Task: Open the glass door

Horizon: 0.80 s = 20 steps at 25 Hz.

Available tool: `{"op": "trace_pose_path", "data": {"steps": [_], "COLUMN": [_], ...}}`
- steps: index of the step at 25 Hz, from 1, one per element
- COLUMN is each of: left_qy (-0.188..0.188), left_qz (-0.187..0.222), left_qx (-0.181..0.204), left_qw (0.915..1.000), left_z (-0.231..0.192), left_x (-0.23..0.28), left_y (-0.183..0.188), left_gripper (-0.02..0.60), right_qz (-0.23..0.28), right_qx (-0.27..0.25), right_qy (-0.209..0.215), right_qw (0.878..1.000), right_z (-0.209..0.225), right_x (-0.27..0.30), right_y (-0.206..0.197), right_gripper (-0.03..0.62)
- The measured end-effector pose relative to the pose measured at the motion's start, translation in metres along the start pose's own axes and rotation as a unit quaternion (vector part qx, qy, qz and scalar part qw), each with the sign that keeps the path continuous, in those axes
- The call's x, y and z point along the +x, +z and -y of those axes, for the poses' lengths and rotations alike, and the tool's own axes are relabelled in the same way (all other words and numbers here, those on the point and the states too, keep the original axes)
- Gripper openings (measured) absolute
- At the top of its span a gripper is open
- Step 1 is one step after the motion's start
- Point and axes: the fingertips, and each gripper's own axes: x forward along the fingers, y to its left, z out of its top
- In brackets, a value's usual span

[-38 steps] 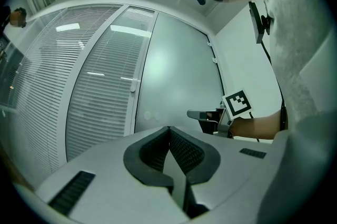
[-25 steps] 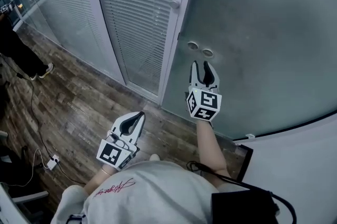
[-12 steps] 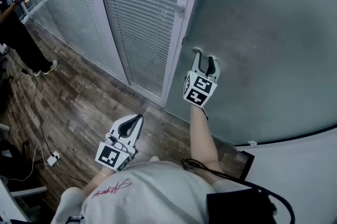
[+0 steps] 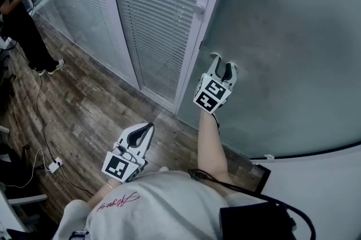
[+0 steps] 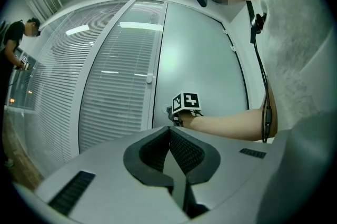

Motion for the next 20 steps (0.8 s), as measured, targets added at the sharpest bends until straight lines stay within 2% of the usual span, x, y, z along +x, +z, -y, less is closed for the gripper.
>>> {"op": "trace_pose_path", "data": {"steps": [20], "left_qy": [-0.019], "left_qz": [0.006], "left_qx": [-0.008], "left_qw": [0.9998], "left_z": [0.011], "left_x": [-0.004], "left_y": [-0.005], "left_gripper": [0.012], "right_qz": [0.007], "right_qx": [0.007], "right_qy": [0.016], "right_qw": [1.0], "right_z": [-0.008], "right_x": [-0.018], "right_y": [-0.002], "right_gripper": [0.132]}}
